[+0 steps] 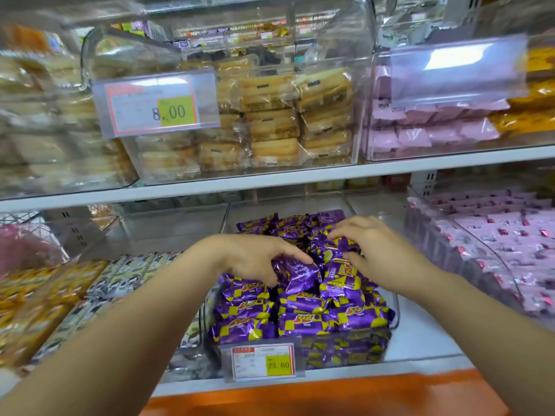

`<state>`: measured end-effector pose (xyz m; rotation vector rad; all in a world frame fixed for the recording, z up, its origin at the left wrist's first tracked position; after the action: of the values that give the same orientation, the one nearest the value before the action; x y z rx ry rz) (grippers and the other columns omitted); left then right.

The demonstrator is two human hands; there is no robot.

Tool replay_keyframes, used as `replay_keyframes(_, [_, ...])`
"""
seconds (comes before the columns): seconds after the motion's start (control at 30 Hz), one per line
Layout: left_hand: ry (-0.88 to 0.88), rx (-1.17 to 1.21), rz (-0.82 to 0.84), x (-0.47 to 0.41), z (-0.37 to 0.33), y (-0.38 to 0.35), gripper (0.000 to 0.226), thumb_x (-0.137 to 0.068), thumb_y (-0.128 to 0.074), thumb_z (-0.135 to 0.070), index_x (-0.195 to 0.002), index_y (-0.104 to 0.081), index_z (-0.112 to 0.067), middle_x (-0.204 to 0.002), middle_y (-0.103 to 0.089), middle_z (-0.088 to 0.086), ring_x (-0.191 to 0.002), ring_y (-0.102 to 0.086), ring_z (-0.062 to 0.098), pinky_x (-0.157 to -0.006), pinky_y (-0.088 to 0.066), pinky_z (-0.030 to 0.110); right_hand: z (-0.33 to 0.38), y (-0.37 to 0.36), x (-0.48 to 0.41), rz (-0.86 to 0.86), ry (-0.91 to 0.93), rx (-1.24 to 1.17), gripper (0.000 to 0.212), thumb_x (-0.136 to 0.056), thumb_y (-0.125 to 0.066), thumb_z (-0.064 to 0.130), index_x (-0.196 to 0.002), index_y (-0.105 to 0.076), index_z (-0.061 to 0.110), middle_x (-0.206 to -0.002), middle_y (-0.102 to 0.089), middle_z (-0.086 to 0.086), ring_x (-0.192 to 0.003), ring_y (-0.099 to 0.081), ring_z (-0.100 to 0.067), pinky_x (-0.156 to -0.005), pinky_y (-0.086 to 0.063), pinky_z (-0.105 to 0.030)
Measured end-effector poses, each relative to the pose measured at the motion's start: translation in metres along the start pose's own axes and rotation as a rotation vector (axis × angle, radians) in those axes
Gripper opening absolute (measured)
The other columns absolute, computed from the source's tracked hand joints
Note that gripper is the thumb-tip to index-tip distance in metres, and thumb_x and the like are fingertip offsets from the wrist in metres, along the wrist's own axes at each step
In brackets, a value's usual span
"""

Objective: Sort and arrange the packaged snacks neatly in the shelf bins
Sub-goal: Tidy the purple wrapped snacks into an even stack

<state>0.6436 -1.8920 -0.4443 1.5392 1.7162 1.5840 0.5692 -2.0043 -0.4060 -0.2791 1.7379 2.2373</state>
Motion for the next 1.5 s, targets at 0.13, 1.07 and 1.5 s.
replay_keyframes(0.13, [0.0, -0.113, -0.114, -0.007, -0.004, 0.0, 0.074, -0.081, -0.074, -0.024, -0.14, -0.036, -0.044, -0.146, -0.034, -0.004, -0.133, -0.035, 0.017, -0.11, -0.031, 0.035, 0.001, 0.0, 0.002, 0.016, 0.005, 0.003, 0.042, -0.09, -0.055, 0.013, -0.13, -0.052, 0.029, -0.135, -0.046, 0.01, -0.124, -0.036, -0.013, -0.101, -0.035, -0.029])
replay_keyframes(1.07, [-0.061, 0.975, -0.602, 0.027, 0.018, 0.017, 0.024, -0.081, -0.072, -0.01, -0.1, -0.065, -0.022, -0.093, -0.068, -0.003, -0.074, -0.067, 0.014, -0.083, -0.054, 0.028, 0.017, 0.028, 0.008, -0.267, 0.058, -0.874, 0.033, -0.079, -0.061, -0.013, -0.083, -0.057, 0.019, -0.108, -0.065, 0.008, -0.104, -0.061, -0.002, -0.091, -0.047, -0.019])
replay_keyframes(1.5, [-0.069, 1.404, -0.505, 0.034, 0.0, 0.006, 0.062, -0.064, -0.071, -0.02, -0.122, -0.051, -0.019, -0.088, -0.073, 0.01, -0.068, -0.07, 0.017, -0.066, -0.058, 0.027, 0.029, 0.02, 0.01, -0.052, 0.022, -0.833, 0.048, -0.077, -0.06, -0.011, -0.106, -0.058, 0.027, -0.112, -0.063, 0.01, -0.102, -0.059, 0.0, -0.087, -0.047, -0.015])
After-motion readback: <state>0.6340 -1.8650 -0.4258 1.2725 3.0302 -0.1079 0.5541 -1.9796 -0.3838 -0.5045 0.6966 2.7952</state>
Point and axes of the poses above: each hand's wrist, its own x-axis away from the middle knuckle, its own y-axis out of the back of the hand, z = x × y, the point moved 10 cm from there along -x, towards the middle knuckle
